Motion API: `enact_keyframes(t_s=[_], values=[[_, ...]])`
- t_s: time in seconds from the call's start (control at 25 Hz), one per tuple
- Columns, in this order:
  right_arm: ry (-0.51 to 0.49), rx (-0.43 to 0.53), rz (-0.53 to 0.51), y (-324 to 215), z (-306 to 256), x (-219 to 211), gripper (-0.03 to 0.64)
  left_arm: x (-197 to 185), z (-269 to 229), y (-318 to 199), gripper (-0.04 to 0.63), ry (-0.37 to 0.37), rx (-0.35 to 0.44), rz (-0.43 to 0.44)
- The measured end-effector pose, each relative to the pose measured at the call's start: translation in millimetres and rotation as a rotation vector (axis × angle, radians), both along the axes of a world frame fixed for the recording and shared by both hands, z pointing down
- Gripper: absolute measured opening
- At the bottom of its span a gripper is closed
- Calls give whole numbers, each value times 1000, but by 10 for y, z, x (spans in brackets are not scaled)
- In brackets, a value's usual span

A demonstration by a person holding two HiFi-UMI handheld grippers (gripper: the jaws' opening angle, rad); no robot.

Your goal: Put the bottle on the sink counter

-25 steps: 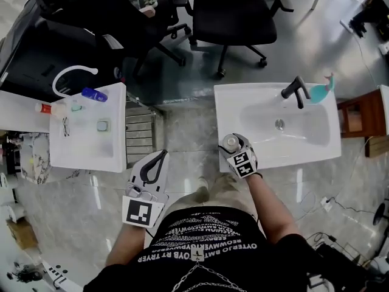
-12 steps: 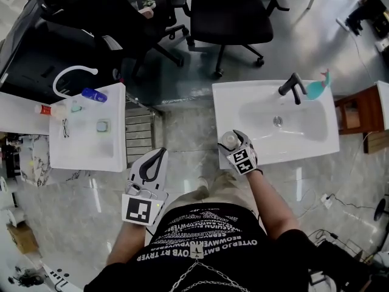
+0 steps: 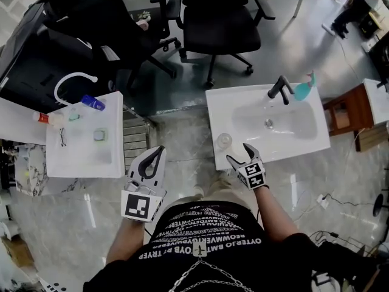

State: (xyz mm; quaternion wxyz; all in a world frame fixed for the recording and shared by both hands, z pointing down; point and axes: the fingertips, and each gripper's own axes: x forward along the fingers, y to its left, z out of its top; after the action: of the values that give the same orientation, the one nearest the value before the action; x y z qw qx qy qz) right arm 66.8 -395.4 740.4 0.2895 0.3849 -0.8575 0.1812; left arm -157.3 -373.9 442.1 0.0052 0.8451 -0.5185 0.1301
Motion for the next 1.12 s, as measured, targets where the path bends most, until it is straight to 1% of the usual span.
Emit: enact_keyframes(t_s=[0.04,0.16,0.2,0.32,0.4,0.44,0.56,0.64,0.72,0.84,1.12], values=[[-15,33,29,32,-176,56,341,-1,-22,17,6,4,9,6],[-73,159,113,38,-801,217,232,35,-109,40,6,15,47,35],[-90,204,135,39,-1025,257,187,48,-139,52,6,19,58,46],[-160,336,190,80,-1695,348,0,80,-225,123,6,34,86,73],[-196,404,209,152,-2081,388,-5,100,-292,191,6,47,101,84],[-191,435,215,197,-2239,404,-5,110,-331,226,6,52,108,88],[-110,503,225,337,-2554,422,-5,144,-448,327,6,65,138,113],[-57,518,234,454,-2683,408,-5,161,-493,401,6,70,156,133],[-61,518,264,603,-2789,399,-5,169,-509,483,6,73,164,152],[-79,533,299,802,-2986,388,-5,190,-482,596,6,67,155,172],[-48,537,307,1096,-3154,418,-5,406,-381,767,6,89,116,237]])
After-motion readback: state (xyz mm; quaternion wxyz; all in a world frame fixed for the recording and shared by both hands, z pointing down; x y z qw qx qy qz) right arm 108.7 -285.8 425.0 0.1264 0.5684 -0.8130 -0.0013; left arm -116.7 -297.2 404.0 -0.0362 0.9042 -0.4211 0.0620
